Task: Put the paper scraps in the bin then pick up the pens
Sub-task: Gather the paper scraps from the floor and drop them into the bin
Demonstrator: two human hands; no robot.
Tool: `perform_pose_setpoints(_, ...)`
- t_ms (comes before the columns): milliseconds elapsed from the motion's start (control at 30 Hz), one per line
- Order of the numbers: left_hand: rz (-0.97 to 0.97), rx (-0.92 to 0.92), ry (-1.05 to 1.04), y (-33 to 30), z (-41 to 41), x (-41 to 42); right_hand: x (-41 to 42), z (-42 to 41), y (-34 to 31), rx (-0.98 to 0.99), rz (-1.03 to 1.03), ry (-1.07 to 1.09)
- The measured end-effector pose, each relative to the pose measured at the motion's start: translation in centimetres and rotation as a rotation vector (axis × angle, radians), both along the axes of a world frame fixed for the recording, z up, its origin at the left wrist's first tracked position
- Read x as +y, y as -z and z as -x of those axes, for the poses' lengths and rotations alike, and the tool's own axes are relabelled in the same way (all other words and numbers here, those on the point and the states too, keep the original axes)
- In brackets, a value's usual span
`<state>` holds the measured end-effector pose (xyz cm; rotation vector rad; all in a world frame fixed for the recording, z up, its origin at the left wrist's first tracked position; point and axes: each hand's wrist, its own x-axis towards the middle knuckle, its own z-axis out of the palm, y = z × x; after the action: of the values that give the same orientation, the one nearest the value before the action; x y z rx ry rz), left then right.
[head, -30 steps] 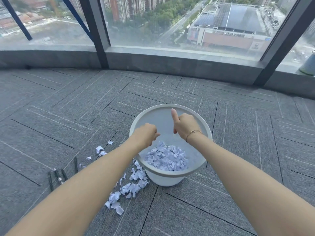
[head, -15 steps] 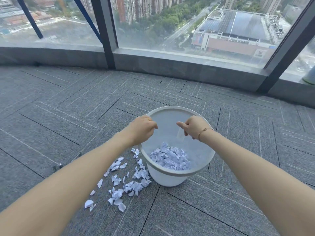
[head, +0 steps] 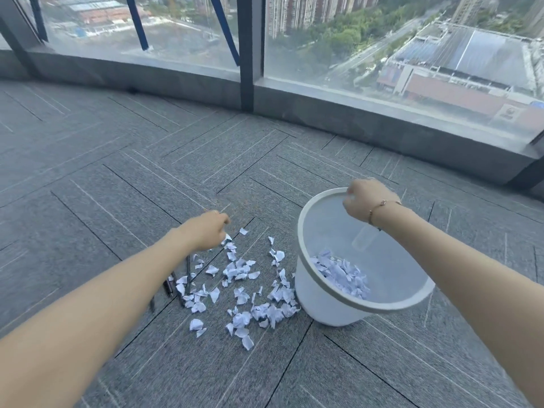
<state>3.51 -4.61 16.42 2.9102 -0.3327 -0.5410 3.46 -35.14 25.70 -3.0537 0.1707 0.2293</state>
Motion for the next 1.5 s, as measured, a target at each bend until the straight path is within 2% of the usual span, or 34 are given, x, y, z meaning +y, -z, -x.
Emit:
perform_pose_setpoints(67, -0.048, 0.106, -0.064, 2.2, 0.9, 2.0, 2.5, -1.0, -0.3, -0.171, -0.133, -0.006)
perform_pose_setpoints(133, -0.077, 0.178, -0.136, 4.4, 2.0, 4.0, 5.8, -1.8, -0.4, -0.219, -0.234, -0.069)
perform_pose_setpoints(300, -0.036, 0.2, -0.226, 8.9, 4.0, 7.5, 14.2, -3.6, 3.3, -0.067, -0.324, -0.28)
perform_pose_setpoints(500, 0.041, 0.155, -0.206, 13.2, 3.5, 9.4, 19.8, -4.9, 12.7, 0.163, -0.312, -0.219)
perform_pose_setpoints(633, 0.059, 0.119, -0.145, 15.3, 2.0, 9.9, 20.1, -5.0, 18.0, 0.317, -0.235, -0.2)
perform_pose_setpoints(833, 0.047, 0.095, -0.13, 17.4, -1.3, 9.7, 19.2, -6.8, 24.0, 0.375, -0.26, -0.088)
perform_pose_setpoints(967, 0.086, 0.023, -0.177, 18.7, -4.1, 7.8, 18.7, -8.2, 26.8, 0.288, -0.254, -0.06)
perform_pose_setpoints(1133, 0.122, -0.013, -0.105, 19.6, -7.5, 3.7, 17.8, -8.4, 28.8, 0.172, -0.194, -0.02)
perform_pose_setpoints(1267, 0.021, 0.045, -0.009, 20.8, -8.1, 1.3, 16.8, -7.1, 29.9, 0.2, -0.205, 0.044)
perform_pose_setpoints(1333, -0.062, 0.053, 0.054, 21.2, -7.5, 1.0, 16.1, -6.2, 30.4, 0.226, -0.225, 0.015)
perform_pose_setpoints(1500, -0.071, 0.002, 0.08, 21.6, -3.8, 1.8, 14.8, -2.8, 30.1, 0.189, -0.2, -0.161)
